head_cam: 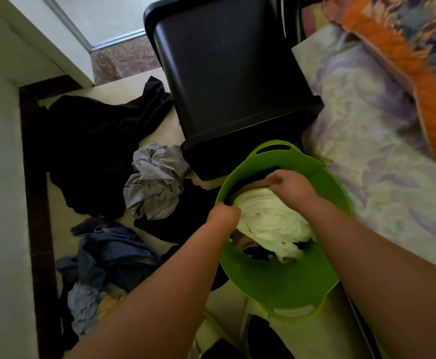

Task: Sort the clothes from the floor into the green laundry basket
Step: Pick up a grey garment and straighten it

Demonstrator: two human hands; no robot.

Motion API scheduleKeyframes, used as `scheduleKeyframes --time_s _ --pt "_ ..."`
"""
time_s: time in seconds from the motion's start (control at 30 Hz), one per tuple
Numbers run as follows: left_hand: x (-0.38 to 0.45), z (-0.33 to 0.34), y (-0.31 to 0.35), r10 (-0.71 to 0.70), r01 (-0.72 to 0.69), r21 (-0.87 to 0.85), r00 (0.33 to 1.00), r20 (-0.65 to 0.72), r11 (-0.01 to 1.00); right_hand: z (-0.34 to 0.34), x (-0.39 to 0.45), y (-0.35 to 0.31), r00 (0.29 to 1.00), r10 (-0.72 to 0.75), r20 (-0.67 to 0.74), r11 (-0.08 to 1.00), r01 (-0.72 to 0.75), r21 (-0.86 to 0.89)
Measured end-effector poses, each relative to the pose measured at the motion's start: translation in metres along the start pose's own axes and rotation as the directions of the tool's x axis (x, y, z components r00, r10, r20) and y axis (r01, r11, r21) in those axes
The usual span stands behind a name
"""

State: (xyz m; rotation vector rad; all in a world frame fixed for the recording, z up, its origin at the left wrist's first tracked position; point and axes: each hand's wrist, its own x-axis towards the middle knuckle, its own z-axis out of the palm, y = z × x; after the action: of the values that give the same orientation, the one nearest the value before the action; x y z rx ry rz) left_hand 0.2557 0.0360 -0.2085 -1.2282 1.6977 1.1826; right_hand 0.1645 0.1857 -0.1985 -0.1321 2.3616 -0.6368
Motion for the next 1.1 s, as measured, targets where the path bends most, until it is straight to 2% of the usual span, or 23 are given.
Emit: scheduleKeyframes --time_s 0.2,0.37,0.57,0.73,0.87,1.1 --pt "0.022 -0.033 -0.010 0.016 -0.017 -0.136 1.000 -0.008 0.991 0.031 0.001 -0.057 0.981 -0.139 0.134 0.987 0.126 0.097" --pt "0.042 -0.075 -0.029 0.033 -0.037 -0.117 0.999 -0.038 0.992 0.070 0.014 -0.111 0.957 -0.186 0.223 0.983 0.179 0.051" --pt "0.084 -0.145 -0.074 -0.006 0.007 -0.044 1.000 0.030 0.999 0.142 0.042 -0.154 0.950 -0.134 0.281 0.988 0.151 -0.038" --pt "0.134 -0.204 -0.139 -0.009 0.013 -0.073 0.999 0.044 0.997 0.213 0.084 -0.167 0.936 0.020 0.351 0.986 0.040 -0.162" --pt "0.176 -0.242 -0.179 -0.042 0.037 -0.080 0.997 -0.058 0.996 0.255 0.121 -0.170 0.929 0.093 0.358 0.976 -0.013 -0.220" --pt "0.270 -0.258 -0.215 -0.116 0.101 -0.251 0.992 -0.046 0.963 0.335 0.219 -0.176 0.941 0.015 0.339 0.966 0.074 -0.249"
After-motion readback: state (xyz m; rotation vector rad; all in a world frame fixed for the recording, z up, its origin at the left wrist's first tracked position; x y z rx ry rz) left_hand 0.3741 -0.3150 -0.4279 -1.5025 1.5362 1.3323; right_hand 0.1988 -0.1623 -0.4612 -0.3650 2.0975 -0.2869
